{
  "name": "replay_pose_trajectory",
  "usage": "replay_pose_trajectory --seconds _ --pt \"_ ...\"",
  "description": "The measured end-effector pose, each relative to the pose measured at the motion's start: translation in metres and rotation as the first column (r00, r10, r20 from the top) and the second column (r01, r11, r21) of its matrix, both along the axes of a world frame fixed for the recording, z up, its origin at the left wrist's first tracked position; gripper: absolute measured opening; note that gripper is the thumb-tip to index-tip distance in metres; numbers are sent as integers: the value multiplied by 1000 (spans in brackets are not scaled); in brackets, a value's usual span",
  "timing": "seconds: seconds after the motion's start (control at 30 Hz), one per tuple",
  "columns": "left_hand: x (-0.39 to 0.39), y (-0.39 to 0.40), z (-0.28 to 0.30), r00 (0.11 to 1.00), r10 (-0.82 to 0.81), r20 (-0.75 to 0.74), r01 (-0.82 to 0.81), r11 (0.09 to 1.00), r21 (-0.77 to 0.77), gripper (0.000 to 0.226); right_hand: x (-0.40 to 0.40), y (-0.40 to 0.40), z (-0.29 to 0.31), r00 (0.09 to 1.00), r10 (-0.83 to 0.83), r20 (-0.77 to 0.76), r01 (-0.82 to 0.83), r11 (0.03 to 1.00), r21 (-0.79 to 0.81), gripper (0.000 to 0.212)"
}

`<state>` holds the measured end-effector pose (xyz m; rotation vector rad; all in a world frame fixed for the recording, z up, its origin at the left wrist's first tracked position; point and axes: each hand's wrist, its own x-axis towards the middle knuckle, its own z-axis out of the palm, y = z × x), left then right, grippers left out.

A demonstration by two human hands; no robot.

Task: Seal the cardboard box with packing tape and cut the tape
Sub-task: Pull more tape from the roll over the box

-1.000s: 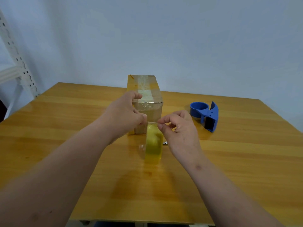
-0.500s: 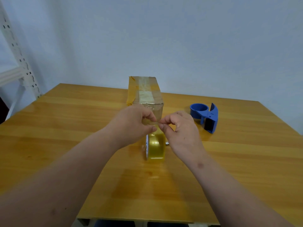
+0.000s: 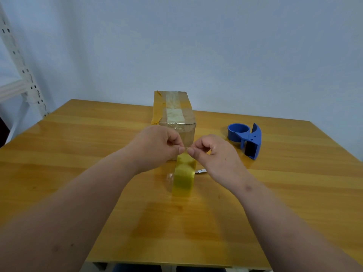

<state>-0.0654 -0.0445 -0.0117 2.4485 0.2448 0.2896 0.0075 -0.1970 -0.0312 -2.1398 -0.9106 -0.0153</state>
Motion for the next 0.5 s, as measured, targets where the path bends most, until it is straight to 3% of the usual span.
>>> replay_pose_trajectory --seconds 0.13,0.3,0.4,0.5 --pt "0 3 -5 1000 -8 -11 7 989 -148 13 2 -3 -2 974 -17 -224 40 995 97 20" --pt "3 7 -11 998 53 38 -39 950 -309 11 3 -1 -7 966 -5 -259 28 996 85 19" --pt "5 11 -15 1000 -10 23 19 898 -439 42 3 -1 -8 963 -8 -269 45 990 134 20" --pt "10 12 -25 989 -99 -114 31 870 -492 76 2 2 -10 966 -43 -257 92 979 182 20"
